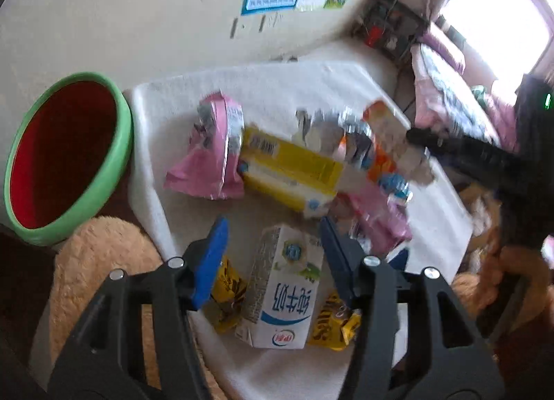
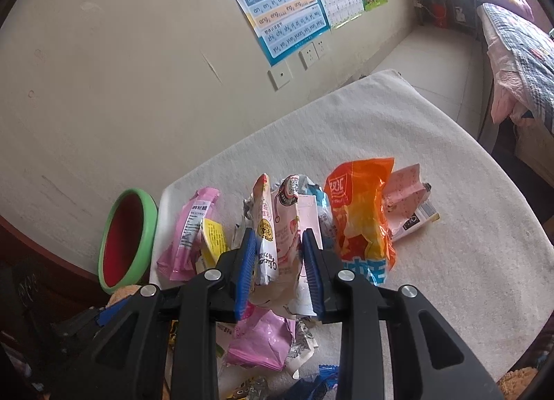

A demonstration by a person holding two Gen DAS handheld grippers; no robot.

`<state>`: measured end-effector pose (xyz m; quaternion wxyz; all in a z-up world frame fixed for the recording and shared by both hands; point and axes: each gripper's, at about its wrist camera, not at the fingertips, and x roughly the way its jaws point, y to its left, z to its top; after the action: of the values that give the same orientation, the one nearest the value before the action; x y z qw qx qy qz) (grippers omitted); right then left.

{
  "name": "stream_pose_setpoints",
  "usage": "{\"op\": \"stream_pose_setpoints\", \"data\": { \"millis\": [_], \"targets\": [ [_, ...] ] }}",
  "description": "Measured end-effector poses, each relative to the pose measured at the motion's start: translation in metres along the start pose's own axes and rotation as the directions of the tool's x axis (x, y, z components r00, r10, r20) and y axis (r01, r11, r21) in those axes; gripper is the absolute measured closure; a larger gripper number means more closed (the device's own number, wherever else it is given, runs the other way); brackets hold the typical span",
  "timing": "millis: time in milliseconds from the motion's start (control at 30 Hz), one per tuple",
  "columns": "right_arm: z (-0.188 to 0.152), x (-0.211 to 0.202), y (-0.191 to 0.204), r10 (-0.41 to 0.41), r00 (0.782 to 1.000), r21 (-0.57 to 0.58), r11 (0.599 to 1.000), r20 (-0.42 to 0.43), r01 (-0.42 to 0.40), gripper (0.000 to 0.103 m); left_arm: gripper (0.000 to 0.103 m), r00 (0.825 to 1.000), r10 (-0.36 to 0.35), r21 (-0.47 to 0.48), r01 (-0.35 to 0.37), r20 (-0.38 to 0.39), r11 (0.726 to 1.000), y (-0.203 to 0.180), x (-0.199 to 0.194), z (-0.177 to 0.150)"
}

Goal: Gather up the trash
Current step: 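Carry the milk carton with the left tool over the red bucket and release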

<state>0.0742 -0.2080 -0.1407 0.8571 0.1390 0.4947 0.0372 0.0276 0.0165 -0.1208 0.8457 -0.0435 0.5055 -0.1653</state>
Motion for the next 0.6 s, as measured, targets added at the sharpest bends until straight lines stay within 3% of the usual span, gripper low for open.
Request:
{"op": "stream_pose_setpoints", "data": {
  "millis": [167, 400, 467, 500, 600],
  "targets": [
    [-0.002, 0.004, 0.001, 0.000, 1.000, -0.005, 1.000, -0.013, 0.000, 0.075, 0.045, 0.990, 0.051, 0.106, -0.037, -0.129, 0.994, -0.020, 0.039, -0.023],
    [0.001, 0.006, -0.001, 0.013, 1.000, 0.007, 1.000, -0.020, -0.013, 0.075, 0.037, 0.967, 0.141, 0.254, -0.084, -0.213, 0.963, -0.039, 0.081, -0.049],
    [0.001, 0.007, 0.000, 0.015, 1.000, 0.004, 1.000, -0.021, -0.015, 0.075, 0.036, 0.970, 0.155, 0.289, -0.096, -0.188, 0.953, -0.043, 0.081, -0.052],
    [0.001, 0.007, 0.000, 0.015, 1.000, 0.002, 1.000, -0.021, -0.015, 0.075, 0.045, 0.970, 0.154, 0.293, -0.093, -0.190, 0.952, -0.044, 0.080, -0.053],
    [0.001, 0.007, 0.001, 0.018, 1.000, -0.003, 1.000, -0.021, -0.019, 0.075, 0.047, 0.979, 0.105, 0.237, -0.062, -0.174, 0.970, -0.038, 0.069, -0.046]
  ]
}}
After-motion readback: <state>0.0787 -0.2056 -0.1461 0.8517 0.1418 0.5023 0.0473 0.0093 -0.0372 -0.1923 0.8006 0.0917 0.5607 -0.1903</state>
